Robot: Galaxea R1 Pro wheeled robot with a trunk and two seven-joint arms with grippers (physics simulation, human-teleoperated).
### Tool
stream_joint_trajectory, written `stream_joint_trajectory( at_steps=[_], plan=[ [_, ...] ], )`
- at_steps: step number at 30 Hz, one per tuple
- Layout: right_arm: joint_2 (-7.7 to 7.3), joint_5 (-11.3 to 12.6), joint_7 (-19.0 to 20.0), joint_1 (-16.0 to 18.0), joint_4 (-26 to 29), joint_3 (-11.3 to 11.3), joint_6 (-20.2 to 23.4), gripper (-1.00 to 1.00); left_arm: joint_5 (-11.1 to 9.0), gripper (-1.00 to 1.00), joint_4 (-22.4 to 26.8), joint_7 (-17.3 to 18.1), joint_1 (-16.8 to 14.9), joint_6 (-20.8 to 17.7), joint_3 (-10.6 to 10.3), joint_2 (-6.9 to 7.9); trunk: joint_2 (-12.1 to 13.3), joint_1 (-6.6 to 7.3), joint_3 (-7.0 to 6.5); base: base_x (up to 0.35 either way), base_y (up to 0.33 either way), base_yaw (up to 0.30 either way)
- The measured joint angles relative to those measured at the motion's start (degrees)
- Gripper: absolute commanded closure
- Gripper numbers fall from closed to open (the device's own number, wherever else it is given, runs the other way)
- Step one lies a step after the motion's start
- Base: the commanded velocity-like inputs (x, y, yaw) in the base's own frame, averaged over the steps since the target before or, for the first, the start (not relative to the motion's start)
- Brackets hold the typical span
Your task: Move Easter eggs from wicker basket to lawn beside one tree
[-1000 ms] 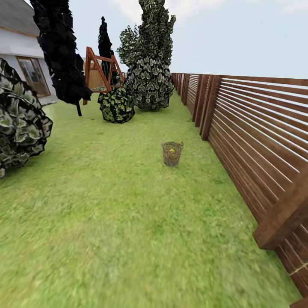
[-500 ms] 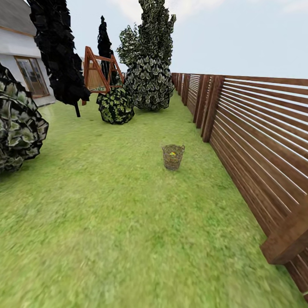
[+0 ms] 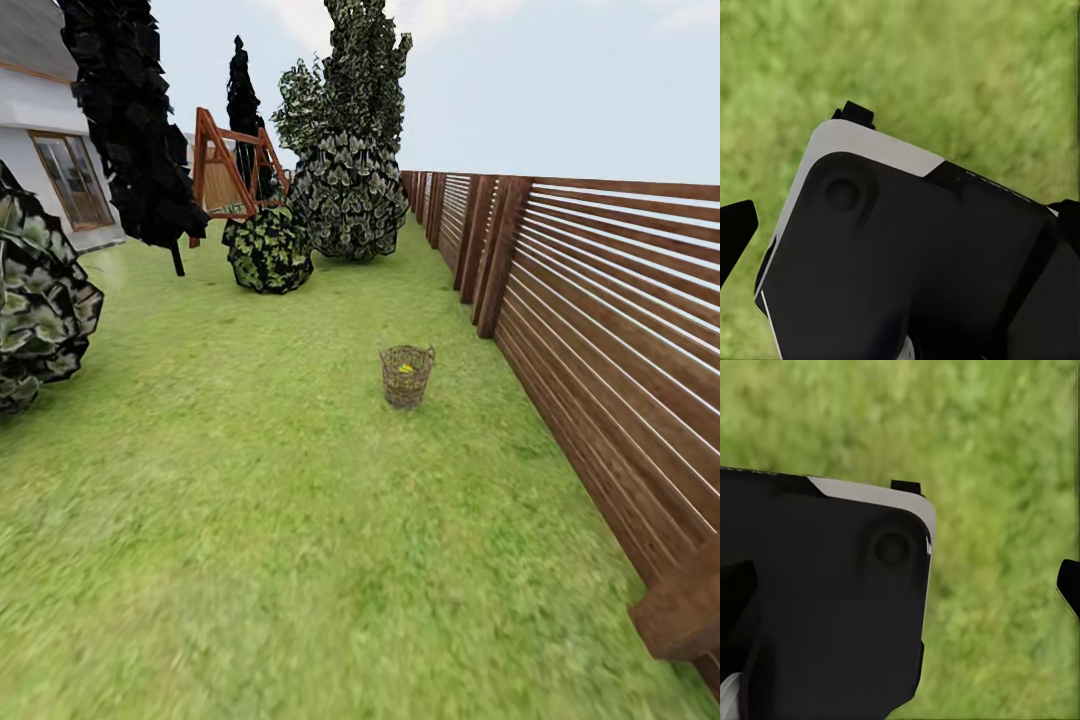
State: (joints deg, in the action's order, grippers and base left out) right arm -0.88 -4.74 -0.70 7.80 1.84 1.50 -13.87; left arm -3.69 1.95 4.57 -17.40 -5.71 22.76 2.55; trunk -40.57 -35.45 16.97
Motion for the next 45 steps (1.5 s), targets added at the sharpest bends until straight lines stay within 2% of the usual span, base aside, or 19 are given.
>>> stream_joint_trajectory(
  at_steps=[14,45],
  plan=[
    [0.00,0.1,0.0,0.0,0.0,-0.1,-0.1,-1.00,0.0,-1.00,0.0,0.0,0.0,0.0,0.0,0.00,0.0,0.00,-0.47,0.333,0.000,0.000],
    [0.00,0.1,0.0,0.0,-0.1,0.1,0.3,-1.00,0.0,-1.00,-0.1,0.0,0.0,0.0,-0.1,0.00,0.0,0.00,-0.49,0.333,0.000,0.000]
  ],
)
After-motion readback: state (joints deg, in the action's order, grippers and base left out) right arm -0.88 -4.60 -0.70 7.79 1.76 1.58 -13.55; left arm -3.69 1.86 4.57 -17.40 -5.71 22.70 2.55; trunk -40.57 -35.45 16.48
